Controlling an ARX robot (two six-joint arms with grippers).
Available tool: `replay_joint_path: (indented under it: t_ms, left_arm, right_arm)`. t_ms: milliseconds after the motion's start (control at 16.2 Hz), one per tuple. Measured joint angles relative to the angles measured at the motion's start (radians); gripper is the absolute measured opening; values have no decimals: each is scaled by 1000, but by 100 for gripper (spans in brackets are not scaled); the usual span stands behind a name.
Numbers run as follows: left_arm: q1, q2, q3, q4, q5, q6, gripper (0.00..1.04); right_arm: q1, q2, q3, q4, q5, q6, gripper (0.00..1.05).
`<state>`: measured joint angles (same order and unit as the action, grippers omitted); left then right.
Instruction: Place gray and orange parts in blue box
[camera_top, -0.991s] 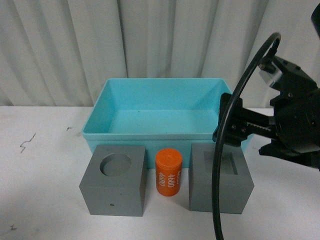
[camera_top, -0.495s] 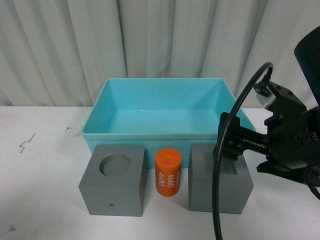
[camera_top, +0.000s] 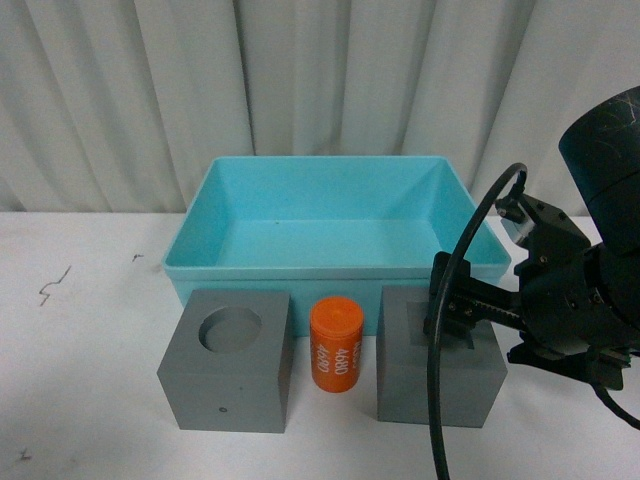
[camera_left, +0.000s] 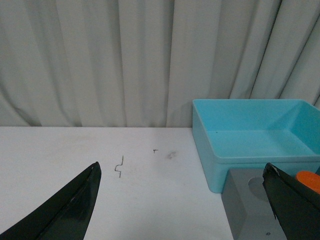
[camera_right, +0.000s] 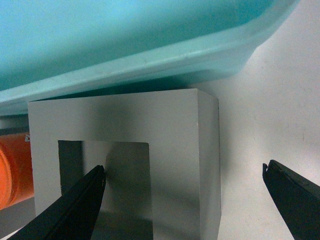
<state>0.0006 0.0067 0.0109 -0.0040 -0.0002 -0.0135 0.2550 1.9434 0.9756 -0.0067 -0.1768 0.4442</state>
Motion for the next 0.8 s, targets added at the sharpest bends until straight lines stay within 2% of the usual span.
replay_joint_path:
  t_ms: [186,433,495,557,681,805]
  left_arm:
    - [0,0,0,0,0,0,98]
    - [0,0,0,0,0,0,98]
    - [0,0,0,0,0,0,98]
    - [0,0,0,0,0,0,98]
    - [0,0,0,0,0,0,98]
    - [0,0,0,0,0,0,98]
  right_arm:
    - [0,5,0,5,3,0,98]
    - [0,5,0,21,5,0,66]
    - [1,5,0,27,3,-1,53]
    - [-2,-9,-1,24,16,-8,30]
    - [-4,-31,-6,10,38,-34,21]
    - [-6,-71,-34,-11,36,-48,19]
